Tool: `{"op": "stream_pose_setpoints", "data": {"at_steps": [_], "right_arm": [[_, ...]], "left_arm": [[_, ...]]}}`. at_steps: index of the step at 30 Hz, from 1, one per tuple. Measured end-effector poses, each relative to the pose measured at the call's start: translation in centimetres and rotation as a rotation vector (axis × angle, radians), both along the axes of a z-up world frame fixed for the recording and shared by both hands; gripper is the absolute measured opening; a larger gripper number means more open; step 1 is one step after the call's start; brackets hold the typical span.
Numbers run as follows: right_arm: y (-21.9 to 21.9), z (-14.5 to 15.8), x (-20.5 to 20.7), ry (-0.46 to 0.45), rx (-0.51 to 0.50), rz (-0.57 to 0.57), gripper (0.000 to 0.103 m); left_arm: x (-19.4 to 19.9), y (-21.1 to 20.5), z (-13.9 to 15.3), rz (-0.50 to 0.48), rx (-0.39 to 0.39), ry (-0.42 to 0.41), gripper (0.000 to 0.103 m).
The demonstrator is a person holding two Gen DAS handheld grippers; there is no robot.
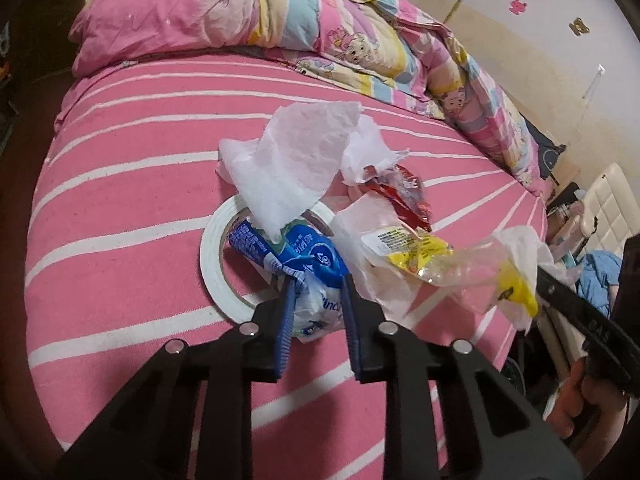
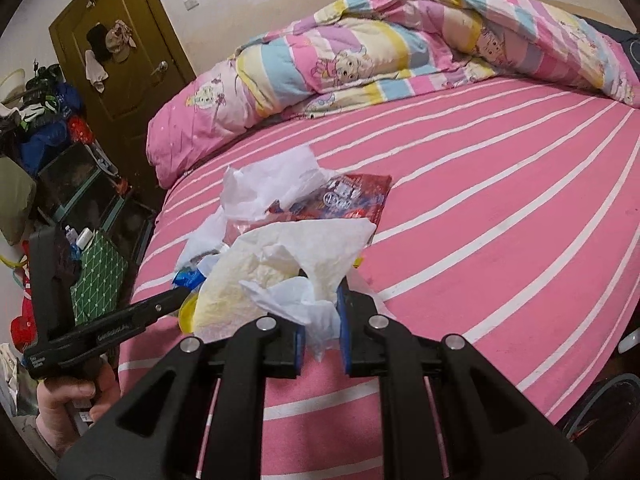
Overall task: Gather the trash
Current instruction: 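Grasp the blue wrapper with the left tool while the right tool grasps tissues, then lift the blue wrapper and tissues and carry them toward the black bin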
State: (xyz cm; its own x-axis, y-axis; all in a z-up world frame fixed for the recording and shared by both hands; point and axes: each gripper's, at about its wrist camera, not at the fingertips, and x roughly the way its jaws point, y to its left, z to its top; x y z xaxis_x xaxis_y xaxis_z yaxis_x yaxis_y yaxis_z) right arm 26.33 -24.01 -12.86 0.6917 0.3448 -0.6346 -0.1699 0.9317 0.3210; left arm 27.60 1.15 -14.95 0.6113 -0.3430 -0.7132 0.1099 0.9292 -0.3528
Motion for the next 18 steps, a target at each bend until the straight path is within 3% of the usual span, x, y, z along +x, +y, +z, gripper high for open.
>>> {"op": "stream_pose_setpoints", "data": {"at_steps": [18], "right_arm": [[-4.6, 2.0, -1.7, -0.087, 0.064, -0.102, 0.014]], "left_arm": [[-5.5, 0.9, 3.0, 0.001, -0.058, -0.076, 0.018]]}}
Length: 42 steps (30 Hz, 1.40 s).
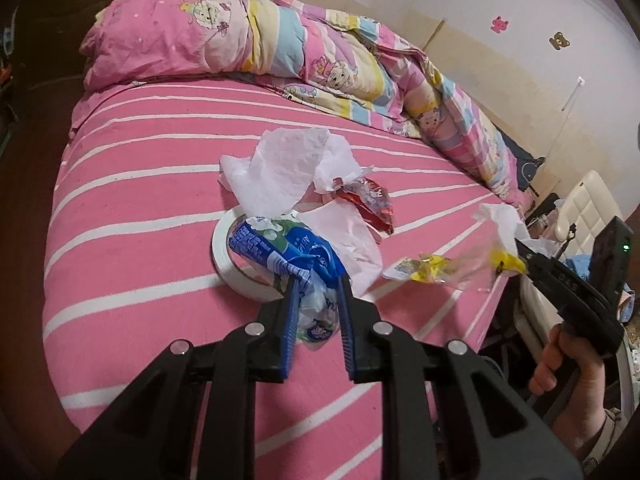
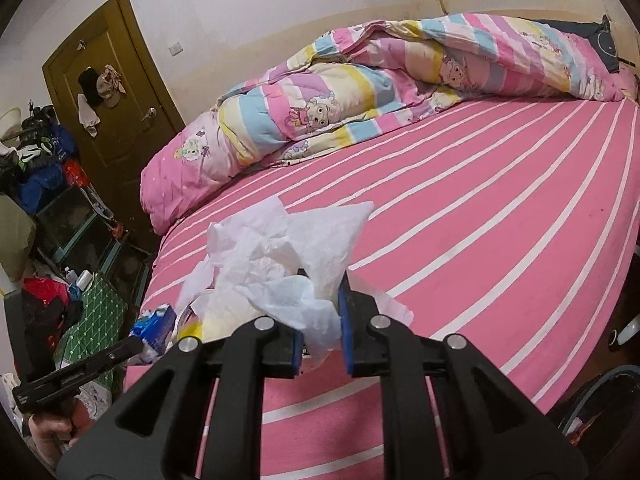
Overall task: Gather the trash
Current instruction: 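Lift the blue wrapper and tissues and carry them toward the black bin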
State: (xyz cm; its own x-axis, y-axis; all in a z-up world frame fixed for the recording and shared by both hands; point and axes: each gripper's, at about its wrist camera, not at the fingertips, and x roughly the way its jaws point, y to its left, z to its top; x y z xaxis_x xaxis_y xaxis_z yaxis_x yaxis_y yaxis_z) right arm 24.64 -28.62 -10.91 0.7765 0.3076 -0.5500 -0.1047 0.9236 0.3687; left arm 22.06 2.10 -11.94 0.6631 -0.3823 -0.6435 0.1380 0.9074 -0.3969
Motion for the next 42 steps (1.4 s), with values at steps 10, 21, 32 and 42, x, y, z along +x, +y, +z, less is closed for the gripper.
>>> {"op": "stream_pose_setpoints", "data": {"at_steps": [10, 21, 32, 42], "right_arm": [[-0.3, -0.7, 1.8, 0.006, -0.026, -0.016, 0.019], [-1.2, -0.2, 1.3, -0.036, -0.032, -0.051, 0.019], [-3.0, -0.1, 1.4, -0.038, -0.012, -0.094, 0.006], [-1.5, 1.8, -1.0, -0.103, -0.024, -0.029, 0.003]], "left_arm": [[-2.2, 0.5, -0.1, 0.023, -0.012, 0.014, 0.018], [-2.7, 1.0, -0.4, 0.042, -0.028, 0.020, 0.018], [-2.6, 0.4, -0.1, 0.016, -0.033, 0.004, 0.018], [-3.8, -0.4, 1.5, 0.007, -0.035, -0.034, 0.016]]}}
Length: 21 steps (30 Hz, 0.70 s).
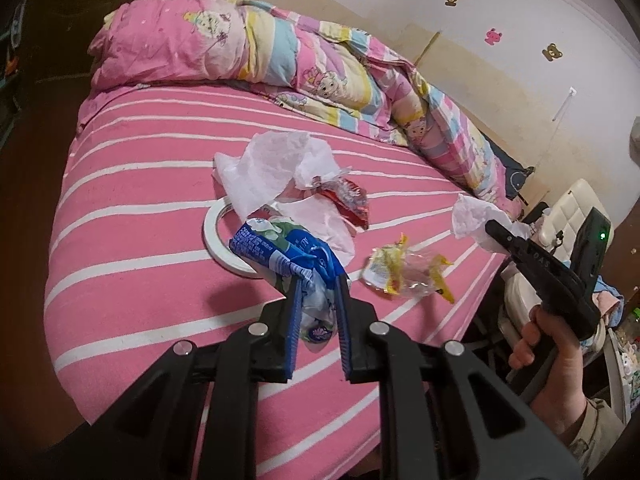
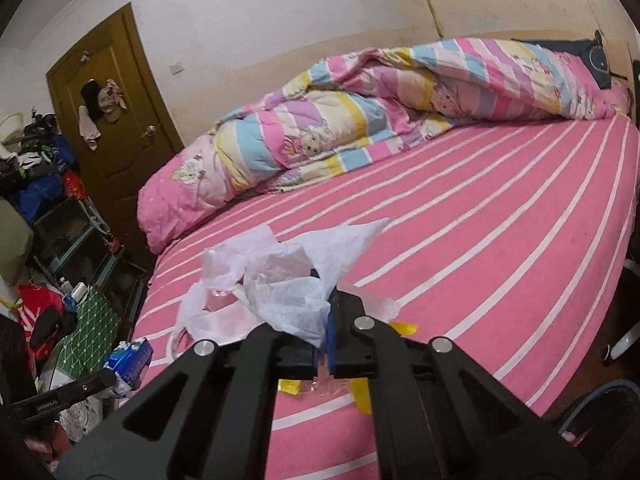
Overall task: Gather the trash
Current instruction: 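Lift the blue wrapper and tissues and carry them toward the black bin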
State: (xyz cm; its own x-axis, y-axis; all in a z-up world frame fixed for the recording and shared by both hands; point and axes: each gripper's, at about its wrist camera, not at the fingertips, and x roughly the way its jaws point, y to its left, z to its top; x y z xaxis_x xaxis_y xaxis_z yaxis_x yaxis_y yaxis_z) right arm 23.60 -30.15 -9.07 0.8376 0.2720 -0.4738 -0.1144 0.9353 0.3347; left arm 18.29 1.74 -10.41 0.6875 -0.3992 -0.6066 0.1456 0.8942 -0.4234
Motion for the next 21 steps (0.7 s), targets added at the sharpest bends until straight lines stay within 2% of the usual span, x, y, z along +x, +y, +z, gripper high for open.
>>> {"op": "stream_pose_setpoints", "data": {"at_steps": [6, 11, 17, 21], "right_arm": [[-0.2, 1.7, -2.4, -0.032, 0.014, 0.017, 0.003], [-2.0, 3.6, -6.2, -0.059, 0.048, -0.001, 0.003], [-5.2, 5.1, -11.0, -0.068, 0.066, -0.041, 0.003], [-8.3, 5.1, -15.1, -0.067, 0.070, -0.111, 0.003]], "left_arm": [[-2.0, -1.2, 2.4, -0.009, -0.013, -0.034, 0.015], [-3.8, -3.8, 5.0, -0.052, -0.009, -0.077, 0.015], [-5.5, -8.6, 6.8, -0.130, -0.030, -0.102, 0.015], [-6.3, -13.2, 7.3, -0.210, -0.046, -0.101, 0.015]]}}
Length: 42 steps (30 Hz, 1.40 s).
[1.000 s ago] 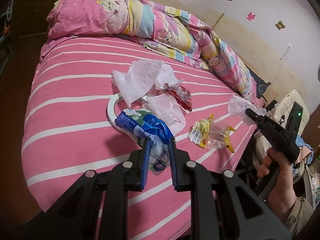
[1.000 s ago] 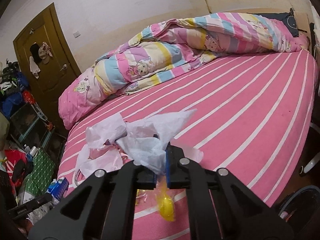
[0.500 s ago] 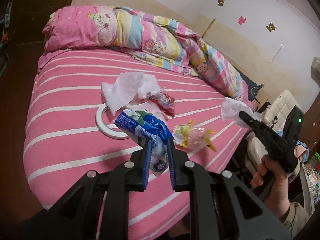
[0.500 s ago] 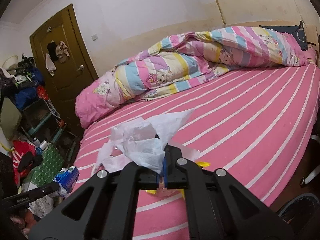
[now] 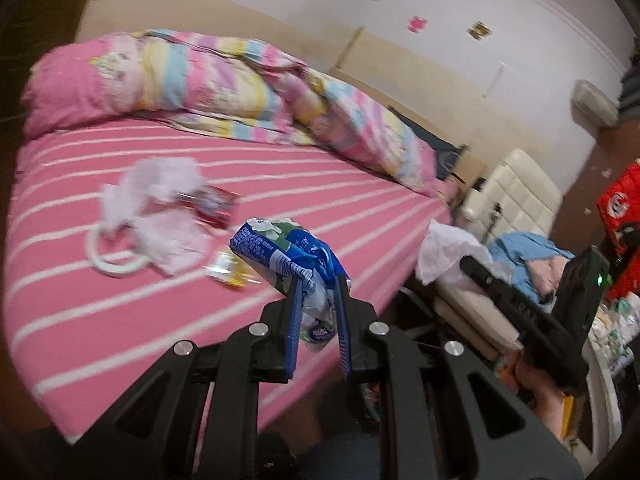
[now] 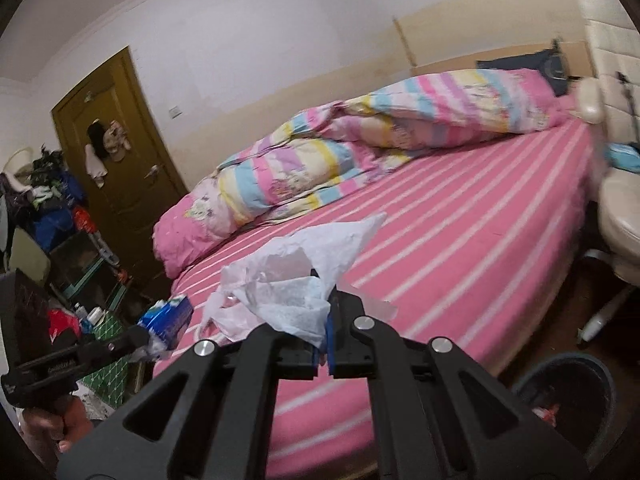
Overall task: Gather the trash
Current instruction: 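Lift the blue wrapper and tissues and carry them toward the black bin, then open both tools over the bin to drop the wrapper and tissues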
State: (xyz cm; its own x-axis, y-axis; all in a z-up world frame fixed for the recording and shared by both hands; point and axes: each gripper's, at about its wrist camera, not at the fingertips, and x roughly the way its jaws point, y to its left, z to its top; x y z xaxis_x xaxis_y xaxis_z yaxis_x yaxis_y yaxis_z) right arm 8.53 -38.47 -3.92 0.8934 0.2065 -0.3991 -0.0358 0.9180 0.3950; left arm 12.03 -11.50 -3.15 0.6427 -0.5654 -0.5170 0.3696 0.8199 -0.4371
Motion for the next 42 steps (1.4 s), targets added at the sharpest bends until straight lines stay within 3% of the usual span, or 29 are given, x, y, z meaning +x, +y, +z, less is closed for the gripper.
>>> {"op": "stream_pose_setpoints", "data": {"at_steps": [6, 12, 22, 25, 33, 42], "right_arm": [[-5.6, -1.8, -6.2, 0.047, -0.006, -0.143, 0.003], [-11.7, -6.3, -10.3, 0.154, 0.018, -0.294, 0.003], [-16.3, -13.0, -12.1, 0.310, 0.019, -0.373, 0.003], [-17.4, -15.2, -12.0, 0.359, 0.024, -0.385, 0.003], [-20.2, -21.1, -12.2, 0.510, 0.062, -0.433, 0.003], [-22.1, -27.4, -11.4, 0.675, 0.079, -0.437, 0.004]], "left_arm": [[-1.3, -8.8, -0.8, -0.157, -0.014, 0.030, 0.015], [-1.7, -16.7, -3.2, -0.289, 0.009, 0.085, 0.015], [-2.3, -26.8, -10.0, -0.507, 0.048, 0.219, 0.016], [-2.2, -29.5, -12.1, -0.570, 0.114, 0.258, 0.016], [-0.4, -35.6, -20.0, -0.631, 0.270, 0.421, 0.016], [-0.1, -39.7, -26.4, -0.692, 0.373, 0.540, 0.017]]}}
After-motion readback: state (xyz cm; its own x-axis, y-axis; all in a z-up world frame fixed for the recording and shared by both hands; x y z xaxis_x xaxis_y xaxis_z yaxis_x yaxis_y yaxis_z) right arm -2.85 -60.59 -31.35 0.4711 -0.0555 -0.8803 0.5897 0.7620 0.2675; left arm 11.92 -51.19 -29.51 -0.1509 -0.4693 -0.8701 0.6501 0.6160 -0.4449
